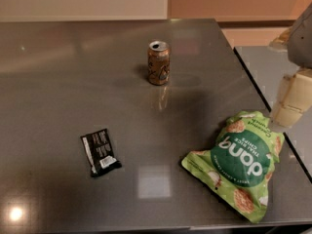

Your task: Pick orange can

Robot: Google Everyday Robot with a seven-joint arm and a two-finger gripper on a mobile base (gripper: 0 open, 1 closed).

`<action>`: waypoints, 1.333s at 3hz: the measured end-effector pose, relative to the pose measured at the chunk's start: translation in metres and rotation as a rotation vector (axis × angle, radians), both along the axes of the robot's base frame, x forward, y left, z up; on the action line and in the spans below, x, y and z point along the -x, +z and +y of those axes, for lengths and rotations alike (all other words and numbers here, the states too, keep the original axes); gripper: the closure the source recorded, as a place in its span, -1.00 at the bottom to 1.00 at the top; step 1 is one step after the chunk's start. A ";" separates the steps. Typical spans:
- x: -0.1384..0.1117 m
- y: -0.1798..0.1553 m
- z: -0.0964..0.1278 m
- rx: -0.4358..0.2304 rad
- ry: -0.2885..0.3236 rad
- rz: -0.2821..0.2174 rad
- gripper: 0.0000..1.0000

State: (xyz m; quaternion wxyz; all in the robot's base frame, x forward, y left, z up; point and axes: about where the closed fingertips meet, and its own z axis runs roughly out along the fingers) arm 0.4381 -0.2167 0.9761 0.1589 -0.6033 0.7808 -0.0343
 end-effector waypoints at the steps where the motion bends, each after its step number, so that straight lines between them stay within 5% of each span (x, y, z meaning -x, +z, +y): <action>1: 0.000 0.000 0.000 0.000 0.000 0.000 -1.00; 2: -0.012 0.001 0.001 0.001 0.001 0.006 -1.00; 4: -0.088 -0.018 0.015 -0.090 0.009 0.019 -1.00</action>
Offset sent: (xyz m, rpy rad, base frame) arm 0.0283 0.0010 -0.0024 -0.0046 0.0395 0.0033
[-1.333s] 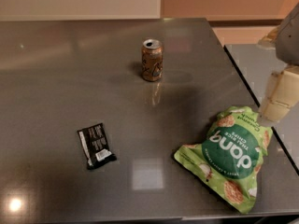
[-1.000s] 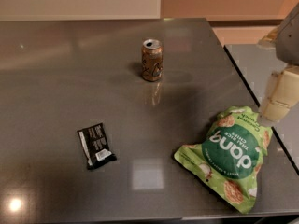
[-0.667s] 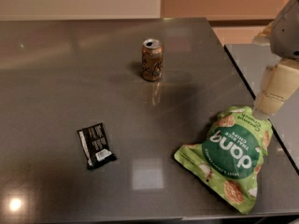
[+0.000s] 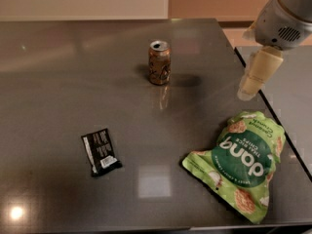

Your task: Pick orange can

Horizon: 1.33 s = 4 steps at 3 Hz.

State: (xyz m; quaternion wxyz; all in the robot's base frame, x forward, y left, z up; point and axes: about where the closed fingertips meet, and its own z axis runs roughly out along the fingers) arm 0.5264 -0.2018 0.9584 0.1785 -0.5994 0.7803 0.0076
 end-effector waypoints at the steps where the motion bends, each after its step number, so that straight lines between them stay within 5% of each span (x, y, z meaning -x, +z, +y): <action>1: -0.045 -0.016 0.013 -0.080 -0.001 -0.007 -1.00; 4: -0.132 -0.048 0.075 -0.267 0.038 -0.018 -1.00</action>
Offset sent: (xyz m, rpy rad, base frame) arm 0.1325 0.0456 -0.0417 0.2341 -0.0381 -0.0062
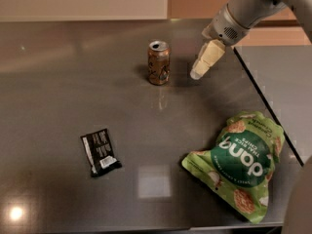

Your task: Pick orange can

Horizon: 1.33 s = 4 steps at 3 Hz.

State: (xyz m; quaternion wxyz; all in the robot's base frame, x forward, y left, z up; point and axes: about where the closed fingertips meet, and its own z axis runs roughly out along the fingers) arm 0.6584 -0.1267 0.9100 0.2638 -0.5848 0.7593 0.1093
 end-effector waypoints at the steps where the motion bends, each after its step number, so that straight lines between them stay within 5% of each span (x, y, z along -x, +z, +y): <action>1: -0.011 -0.006 0.025 -0.048 0.023 -0.026 -1.00; 4: -0.030 -0.018 0.099 -0.156 0.043 -0.039 -1.00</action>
Offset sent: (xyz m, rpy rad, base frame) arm 0.0333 0.0824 -0.0125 0.1349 -0.0923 0.0437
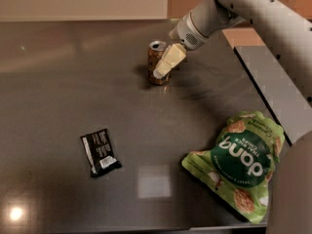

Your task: Pick orange can

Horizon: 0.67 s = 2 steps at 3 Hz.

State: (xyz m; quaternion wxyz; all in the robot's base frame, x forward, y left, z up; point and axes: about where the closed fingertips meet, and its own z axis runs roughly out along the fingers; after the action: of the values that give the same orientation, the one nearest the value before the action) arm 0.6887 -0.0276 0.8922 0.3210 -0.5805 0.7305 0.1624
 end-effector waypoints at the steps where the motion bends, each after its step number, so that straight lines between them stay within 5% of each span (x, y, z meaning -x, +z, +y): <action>1: 0.007 -0.003 0.014 -0.018 0.014 0.024 -0.65; 2: 0.013 -0.001 0.018 -0.026 0.019 0.033 -0.19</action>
Offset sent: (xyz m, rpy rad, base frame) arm -0.0205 0.0182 0.0066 0.0351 0.0349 0.0155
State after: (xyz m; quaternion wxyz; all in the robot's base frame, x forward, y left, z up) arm 0.6760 -0.0092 0.8910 0.3148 -0.5804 0.7281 0.1843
